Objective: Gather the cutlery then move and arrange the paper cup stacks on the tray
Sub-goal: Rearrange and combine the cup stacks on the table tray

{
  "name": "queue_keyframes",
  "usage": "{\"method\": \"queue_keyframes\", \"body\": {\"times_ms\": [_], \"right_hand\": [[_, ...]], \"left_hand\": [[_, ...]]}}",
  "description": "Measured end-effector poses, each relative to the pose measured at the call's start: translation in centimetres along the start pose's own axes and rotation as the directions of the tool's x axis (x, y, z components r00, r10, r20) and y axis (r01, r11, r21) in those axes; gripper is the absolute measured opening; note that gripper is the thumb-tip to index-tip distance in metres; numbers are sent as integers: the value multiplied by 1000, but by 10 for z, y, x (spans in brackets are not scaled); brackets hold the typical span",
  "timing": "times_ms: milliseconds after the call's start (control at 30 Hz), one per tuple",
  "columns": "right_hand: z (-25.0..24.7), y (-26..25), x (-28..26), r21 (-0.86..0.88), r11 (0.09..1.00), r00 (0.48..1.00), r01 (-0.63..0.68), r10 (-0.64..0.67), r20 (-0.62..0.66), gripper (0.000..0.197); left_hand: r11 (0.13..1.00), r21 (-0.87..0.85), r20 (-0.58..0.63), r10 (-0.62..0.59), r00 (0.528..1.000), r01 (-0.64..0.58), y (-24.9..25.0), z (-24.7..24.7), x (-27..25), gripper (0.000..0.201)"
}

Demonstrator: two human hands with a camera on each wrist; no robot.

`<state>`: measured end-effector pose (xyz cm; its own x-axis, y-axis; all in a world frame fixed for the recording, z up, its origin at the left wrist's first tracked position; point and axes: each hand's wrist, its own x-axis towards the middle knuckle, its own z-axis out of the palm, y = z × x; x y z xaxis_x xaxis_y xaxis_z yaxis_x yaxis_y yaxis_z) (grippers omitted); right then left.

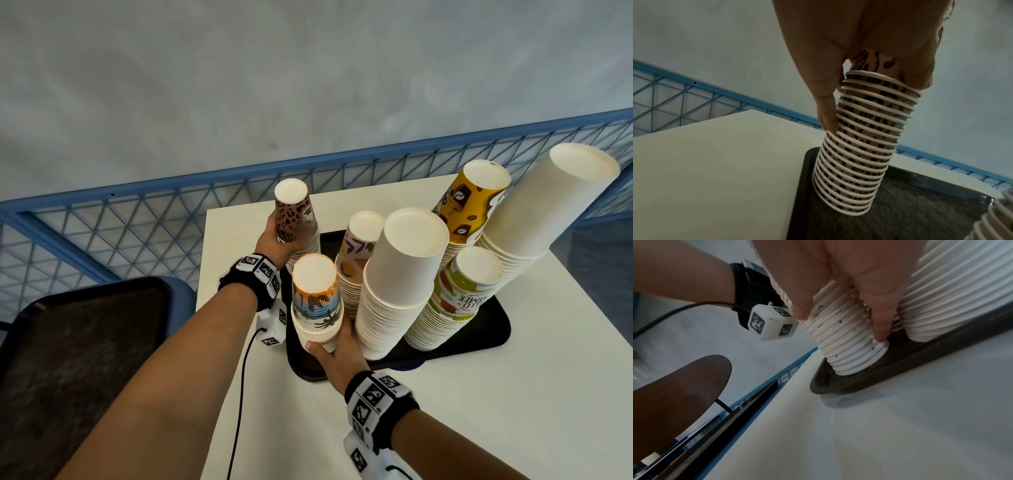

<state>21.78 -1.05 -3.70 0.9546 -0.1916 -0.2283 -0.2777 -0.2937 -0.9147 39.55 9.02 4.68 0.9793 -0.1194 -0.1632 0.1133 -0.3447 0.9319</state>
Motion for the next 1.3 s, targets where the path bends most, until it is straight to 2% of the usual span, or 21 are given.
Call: {"method": "queue_keyframes", "body": {"times_ms": [67, 133, 200, 267, 333, 433, 500, 600, 667, 800, 900, 967, 1167, 1300], "right_hand": [[-1, 1, -1, -15, 1000, 1000, -2, 2, 8, 97], [-2, -2, -5, -25, 1000, 1000, 1, -1, 23, 90], [-7, -5, -11, -37, 999, 999, 11, -10, 33, 81], [-15, -8, -19, -59, 998, 999, 27, -25, 40, 75], [-23, -10, -25, -54, 998, 998, 14, -11, 69, 69], [-35, -9, -38, -59, 996, 988, -60, 68, 141, 59], [-43, -5, -45, -117, 988, 983, -96, 113, 143, 51], [-55, 2, -56, -223, 973, 994, -56, 75, 78, 31], [-64, 5, -61, -263, 965, 999, -17, 24, 23, 22], [-79, 8, -66, -268, 963, 993, -22, -10, -116, 32], [-85, 5, -68, -218, 975, 989, -38, 5, -149, 49], [-88, 3, -70, -208, 977, 990, -35, 4, -144, 56], [-95, 6, -75, -205, 979, 992, -16, -9, -122, 58], [-98, 6, -73, -184, 983, 995, -26, 9, -95, 69]], "left_hand": [[996, 85, 42, -20, 999, 16, 0, -4, -3, 93], [983, 158, 26, -96, 995, 91, -1, -10, -8, 100], [979, 105, -64, -168, 984, 174, -5, -18, -21, 88], [985, -50, -100, -171, 980, 167, -10, -24, -45, 70], [986, -110, -19, -131, 991, 129, -13, -24, -79, 72], [998, -23, 210, -50, 976, 56, -15, -13, -133, 81], [999, 9, 252, -35, 967, 34, -23, 0, -149, 92], [999, -35, 124, -11, 992, 16, -31, 21, -156, 100], [1000, -24, 15, 2, 1000, -1, -30, 33, -154, 95], [1000, -10, -155, -23, 988, 22, -26, 42, -142, 85], [999, -13, -237, -35, 971, 33, -28, 35, -127, 82], [999, -9, -258, -33, 966, 31, -28, 30, -119, 80], [999, 38, -237, 13, 971, -4, -28, 31, -104, 82], [999, 42, -242, 24, 970, -15, -19, 38, -97, 83]]}}
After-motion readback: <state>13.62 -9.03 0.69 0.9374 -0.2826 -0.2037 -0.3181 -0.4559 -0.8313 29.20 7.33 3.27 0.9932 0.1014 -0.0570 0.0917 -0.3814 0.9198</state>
